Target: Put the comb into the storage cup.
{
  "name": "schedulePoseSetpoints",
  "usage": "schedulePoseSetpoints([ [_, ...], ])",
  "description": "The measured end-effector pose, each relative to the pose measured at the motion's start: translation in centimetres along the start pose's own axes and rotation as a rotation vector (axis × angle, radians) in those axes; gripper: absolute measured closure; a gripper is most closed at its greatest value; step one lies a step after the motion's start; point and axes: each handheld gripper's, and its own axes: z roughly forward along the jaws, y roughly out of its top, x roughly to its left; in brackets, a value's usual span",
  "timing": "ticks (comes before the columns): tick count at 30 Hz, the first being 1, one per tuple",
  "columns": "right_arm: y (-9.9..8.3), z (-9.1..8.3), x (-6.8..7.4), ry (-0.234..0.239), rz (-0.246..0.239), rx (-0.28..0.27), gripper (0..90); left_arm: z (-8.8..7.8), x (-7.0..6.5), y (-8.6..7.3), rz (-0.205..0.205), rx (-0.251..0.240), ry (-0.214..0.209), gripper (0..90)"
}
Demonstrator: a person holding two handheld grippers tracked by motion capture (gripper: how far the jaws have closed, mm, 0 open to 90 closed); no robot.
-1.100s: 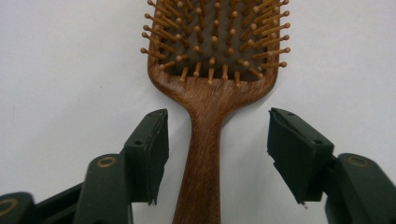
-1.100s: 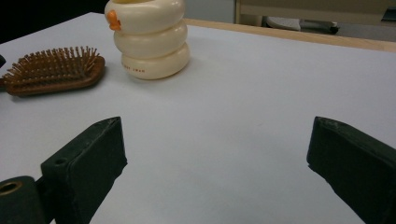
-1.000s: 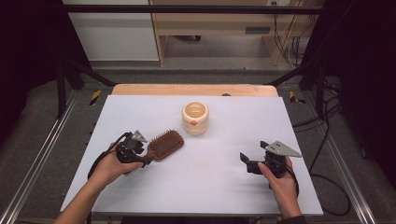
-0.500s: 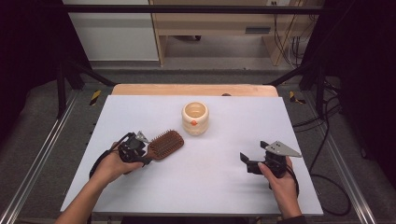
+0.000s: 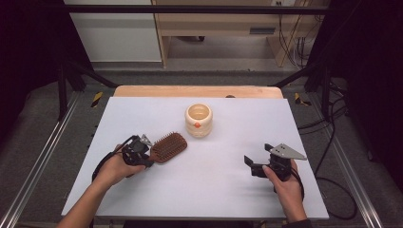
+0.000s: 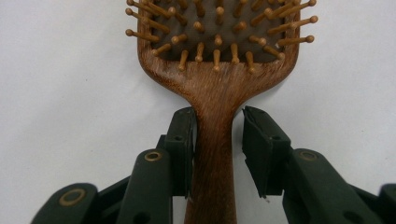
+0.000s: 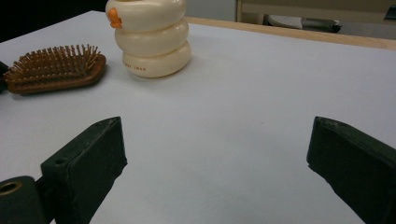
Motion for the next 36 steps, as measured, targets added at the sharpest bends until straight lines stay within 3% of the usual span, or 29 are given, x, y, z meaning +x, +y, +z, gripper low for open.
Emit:
schedulePoseSetpoints([
  [20, 0.0, 0.1, 0.1, 0.002, -0.004, 0.005, 4.8, 0.2, -0.1, 0.2, -0.019, 0.009, 0.001, 72.2],
  [24, 0.0, 0.1, 0.1, 0.003, -0.005, 0.005, 4.8, 0.1, -0.3, 0.1, -0.004, 0.003, 0.015, 72.3],
  [30, 0.0, 0.1, 0.0, 0.003, -0.001, 0.004, 4.9, -0.2, -0.7, -0.3, 0.012, -0.038, 0.062, 72.4],
  [36, 0.0, 0.0, 0.0, 0.002, -0.001, 0.001, 4.8, -1.3, -1.0, -0.4, 0.001, -0.12, 0.09, 72.4],
])
